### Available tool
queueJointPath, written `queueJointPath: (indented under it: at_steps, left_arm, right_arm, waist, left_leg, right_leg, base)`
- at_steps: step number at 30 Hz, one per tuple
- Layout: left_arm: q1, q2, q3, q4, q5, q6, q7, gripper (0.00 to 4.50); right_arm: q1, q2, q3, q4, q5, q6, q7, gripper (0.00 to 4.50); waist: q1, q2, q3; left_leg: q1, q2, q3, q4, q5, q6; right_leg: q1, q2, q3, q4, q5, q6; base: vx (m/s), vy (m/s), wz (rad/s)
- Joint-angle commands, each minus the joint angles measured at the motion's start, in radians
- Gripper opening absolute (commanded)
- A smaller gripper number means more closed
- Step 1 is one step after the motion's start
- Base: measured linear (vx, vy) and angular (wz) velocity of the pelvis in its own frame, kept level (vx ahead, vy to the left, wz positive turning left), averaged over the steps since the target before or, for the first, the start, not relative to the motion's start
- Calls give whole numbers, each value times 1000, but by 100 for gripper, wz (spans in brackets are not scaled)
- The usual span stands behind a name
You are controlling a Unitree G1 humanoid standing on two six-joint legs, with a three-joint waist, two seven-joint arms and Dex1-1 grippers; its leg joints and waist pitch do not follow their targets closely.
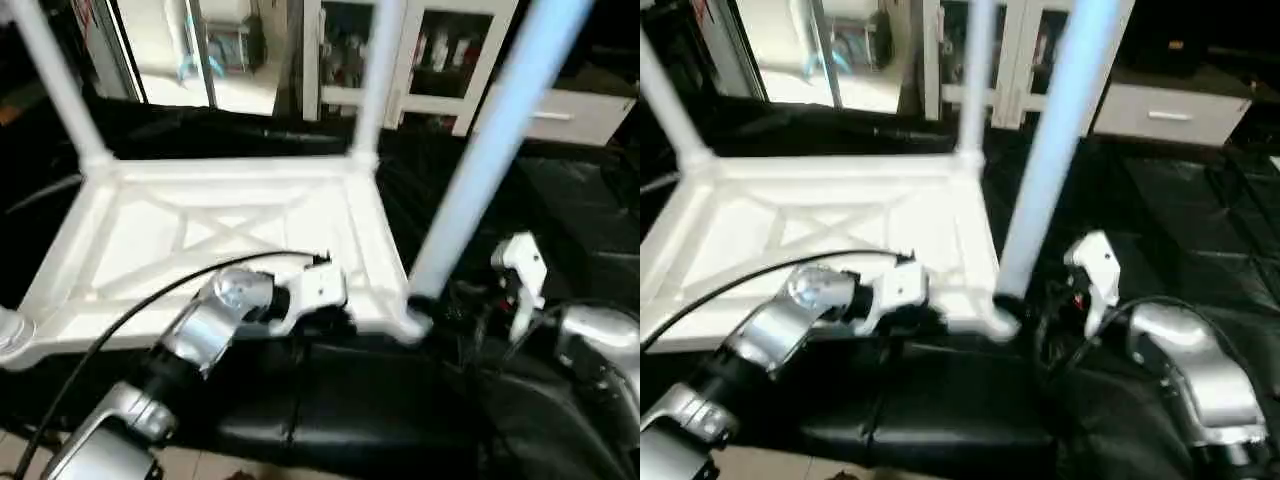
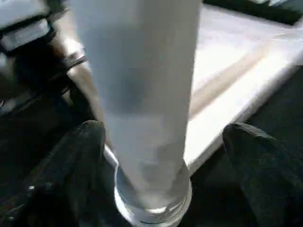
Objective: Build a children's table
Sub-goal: Rotate leg to tighten
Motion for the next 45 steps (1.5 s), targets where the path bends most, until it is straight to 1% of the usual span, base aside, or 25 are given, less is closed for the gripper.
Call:
queueJointPath:
  at_steps: [1,4,6,8,9,13,14,15,18,19,23,24,25,27,29,30,31,33,37,39,40,41,42,44,45]
  left_arm:
    - [11,-10,-15,-55,-76,-10,-68,0]
    - [12,-3,-16,-59,-81,-11,-88,0]
    - [11,3,-12,-61,-69,-4,-95,0]
    - [10,4,-11,-61,-67,-2,-96,0]
    - [10,5,-11,-62,-65,0,-96,0]
    - [9,7,-10,-64,-58,8,-95,0]
    - [8,8,-10,-63,-58,7,-95,0]
    - [8,8,-11,-63,-58,7,-96,0]
    - [10,6,-14,-61,-53,6,-94,0]
    - [11,6,-14,-61,-51,6,-94,0]
    - [10,5,-16,-62,-48,10,-95,0]
    - [10,5,-16,-62,-48,10,-95,0]
    - [10,6,-17,-62,-47,11,-95,0]
    - [10,7,-19,-62,-45,11,-95,0]
    - [9,7,-19,-61,-44,11,-95,0]
    - [9,8,-20,-60,-43,12,-95,0]
    - [9,8,-21,-60,-42,12,-96,0]
    - [10,10,-23,-60,-39,12,-97,0]
    - [13,15,-26,-61,-34,14,-101,0]
    - [14,15,-26,-58,-31,13,-98,0]
    - [14,15,-26,-56,-28,14,-93,0]
    - [11,10,-21,-44,-18,21,-69,0]
    - [8,5,-17,-35,-13,26,-53,0]
    - [-1,-11,-2,-9,0,34,-1,0]
    - [-18,-41,22,33,11,53,76,0]
  right_arm:
    - [-10,-34,35,-10,-14,-7,67,447]
    - [-21,-53,59,9,-35,-25,100,447]
    - [-50,-63,95,61,-69,-62,143,447]
    - [-57,-62,99,72,-72,-66,147,447]
    - [-63,-62,106,77,-73,-67,157,421]
    - [-83,-72,150,99,-92,-79,211,408]
    - [-84,-73,154,100,-94,-79,215,408]
    - [-86,-73,155,103,-95,-79,220,376]
    - [-93,-73,161,118,-93,-83,245,358]
    - [-96,-74,164,123,-95,-85,254,343]
    - [-103,-73,165,137,-96,-93,269,322]
    - [-103,-73,165,138,-95,-93,270,304]
    - [-104,-72,165,140,-94,-96,271,304]
    - [-103,-72,166,142,-92,-97,274,281]
    - [-103,-72,167,143,-92,-97,276,281]
    - [-102,-72,168,146,-94,-99,282,263]
    - [-100,-72,170,148,-97,-103,289,263]
    - [-95,-74,172,149,-99,-104,296,241]
    - [-87,-78,176,163,-106,-115,306,234]
    - [-87,-68,166,176,-102,-117,294,228]
    - [-88,-58,156,182,-96,-114,282,223]
    - [-103,-19,121,216,-95,-109,203,219]
    - [-115,4,104,240,-106,-113,148,218]
    - [-132,37,80,280,-134,-101,43,217]
    - [-143,79,49,319,-157,-61,-86,214]
  waist:
    - [0,-21,-52]
    - [1,-22,-52]
    - [0,-23,-53]
    - [0,-23,-53]
    - [1,-25,-54]
    - [2,-26,-57]
    - [2,-25,-57]
    - [3,-25,-57]
    - [3,-27,-57]
    - [3,-22,-57]
    - [4,-25,-60]
    - [5,-25,-59]
    - [6,-25,-59]
    - [7,-25,-59]
    - [8,-25,-60]
    - [9,-24,-60]
    - [10,-24,-60]
    - [11,-25,-61]
    - [12,-25,-62]
    - [13,-26,-61]
    - [13,-25,-61]
    - [13,-24,-61]
    - [11,-26,-60]
    - [3,-27,-57]
    - [-4,-29,-56]
  left_leg:
    - [5,62,-23,-78,-233,63]
    - [4,61,-21,-77,-228,66]
    - [3,61,-21,-76,-223,65]
    - [4,61,-20,-75,-216,67]
    - [4,61,-19,-74,-205,71]
    - [2,60,-17,-70,-173,88]
    - [1,60,-18,-70,-168,90]
    - [1,61,-18,-70,-168,92]
    - [1,60,-18,-69,-173,92]
    - [3,61,-19,-69,-172,91]
    - [3,61,-17,-66,-158,96]
    - [3,60,-17,-66,-157,97]
    - [3,60,-17,-66,-155,98]
    - [3,60,-17,-66,-154,99]
    - [3,60,-16,-65,-153,99]
    - [4,60,-17,-65,-152,100]
    - [4,61,-17,-65,-148,100]
    - [4,60,-16,-64,-146,103]
    - [4,60,-16,-63,-139,105]
    - [4,60,-16,-63,-140,106]
    - [5,60,-16,-63,-140,106]
    - [5,60,-16,-63,-143,105]
    - [4,59,-16,-64,-152,99]
    - [2,57,-19,-69,-191,71]
    - [5,56,-20,-70,-223,52]
  right_leg:
    - [39,-69,43,-77,-340,-198]
    - [37,-70,42,-77,-355,-193]
    - [37,-71,41,-76,-357,-193]
    - [37,-72,41,-76,-354,-196]
    - [38,-70,41,-73,-333,-199]
    - [42,-70,40,-66,-277,-218]
    - [44,-71,40,-65,-275,-219]
    - [43,-71,40,-65,-275,-219]
    - [43,-71,40,-66,-287,-219]
    - [43,-72,40,-65,-285,-221]
    - [44,-70,39,-62,-253,-233]
    - [44,-70,40,-62,-252,-234]
    - [45,-70,40,-61,-250,-234]
    - [45,-70,39,-61,-250,-235]
    - [45,-70,39,-61,-252,-235]
    - [45,-70,39,-60,-251,-235]
    - [45,-69,39,-59,-245,-236]
    - [45,-69,39,-59,-240,-238]
    - [46,-69,39,-56,-226,-243]
    - [46,-70,39,-57,-228,-242]
    - [45,-70,39,-57,-230,-243]
    - [45,-69,39,-58,-234,-243]
    - [42,-69,38,-59,-250,-241]
    - [43,-68,35,-66,-316,-221]
    - [40,-66,34,-71,-366,-203]
  base:
    - [0,0,0]
    - [0,0,0]
    - [0,0,0]
    - [0,0,0]
    - [0,0,0]
    - [0,0,0]
    - [0,0,0]
    - [0,0,0]
    - [0,0,0]
    - [0,0,0]
    - [0,0,0]
    - [0,0,0]
    - [0,0,0]
    - [0,0,0]
    - [0,0,0]
    - [0,0,0]
    - [0,0,0]
    - [0,0,0]
    - [0,0,0]
    - [0,0,0]
    - [0,0,0]
    - [0,0,0]
    - [0,0,0]
    - [0,0,0]
    - [0,0,0]
